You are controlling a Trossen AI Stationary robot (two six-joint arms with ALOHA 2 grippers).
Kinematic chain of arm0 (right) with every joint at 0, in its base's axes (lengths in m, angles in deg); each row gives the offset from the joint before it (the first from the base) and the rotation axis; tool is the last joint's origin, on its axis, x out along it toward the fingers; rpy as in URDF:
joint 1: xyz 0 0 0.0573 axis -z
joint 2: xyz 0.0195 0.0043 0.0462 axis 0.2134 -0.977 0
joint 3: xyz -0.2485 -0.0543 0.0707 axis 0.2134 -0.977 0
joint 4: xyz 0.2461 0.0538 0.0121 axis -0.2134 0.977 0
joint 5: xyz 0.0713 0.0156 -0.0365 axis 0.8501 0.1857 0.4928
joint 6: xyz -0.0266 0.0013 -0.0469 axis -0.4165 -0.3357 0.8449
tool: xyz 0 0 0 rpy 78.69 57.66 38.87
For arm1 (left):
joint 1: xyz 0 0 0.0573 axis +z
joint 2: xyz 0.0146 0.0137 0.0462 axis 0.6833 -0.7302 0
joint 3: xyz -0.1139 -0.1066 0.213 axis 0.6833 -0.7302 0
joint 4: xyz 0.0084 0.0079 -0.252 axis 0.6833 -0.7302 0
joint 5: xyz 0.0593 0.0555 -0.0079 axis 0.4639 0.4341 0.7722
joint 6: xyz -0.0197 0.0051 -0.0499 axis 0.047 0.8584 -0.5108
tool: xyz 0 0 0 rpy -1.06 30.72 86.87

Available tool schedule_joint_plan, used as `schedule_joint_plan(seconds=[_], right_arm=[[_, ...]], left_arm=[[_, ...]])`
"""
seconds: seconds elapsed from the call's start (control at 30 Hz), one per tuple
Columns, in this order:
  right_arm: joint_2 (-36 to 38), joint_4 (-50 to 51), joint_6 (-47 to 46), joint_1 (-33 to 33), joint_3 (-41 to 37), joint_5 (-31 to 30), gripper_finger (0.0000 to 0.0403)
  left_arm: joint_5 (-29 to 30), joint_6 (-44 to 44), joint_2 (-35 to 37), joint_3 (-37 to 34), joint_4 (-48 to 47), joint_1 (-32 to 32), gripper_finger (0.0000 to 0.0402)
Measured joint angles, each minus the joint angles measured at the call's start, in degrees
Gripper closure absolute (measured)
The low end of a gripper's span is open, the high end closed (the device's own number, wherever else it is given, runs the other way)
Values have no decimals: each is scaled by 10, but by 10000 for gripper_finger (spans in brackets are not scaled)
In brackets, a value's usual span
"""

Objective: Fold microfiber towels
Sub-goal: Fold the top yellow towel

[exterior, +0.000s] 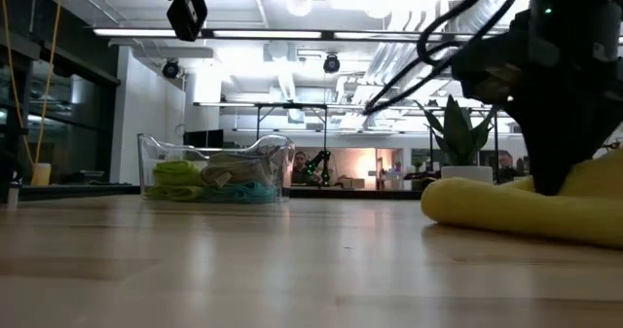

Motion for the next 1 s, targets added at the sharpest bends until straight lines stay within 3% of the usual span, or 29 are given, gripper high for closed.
schedule_joint_plan(seconds=[0.23, 0.6, 0.7, 1.0], right_arm=[[-7, 50, 78, 32, 0, 46, 403], [-42, 56, 122, 50, 1, 58, 397], [-41, 61, 138, 52, 1, 59, 367], [-27, 150, 229, 73, 0, 37, 216]], left_arm=[[0, -1, 0, 0, 0, 0, 401], [1, -17, 0, 0, -12, -4, 401], [2, -16, 0, 0, -12, -4, 401], [2, -15, 0, 0, -16, -4, 401]])
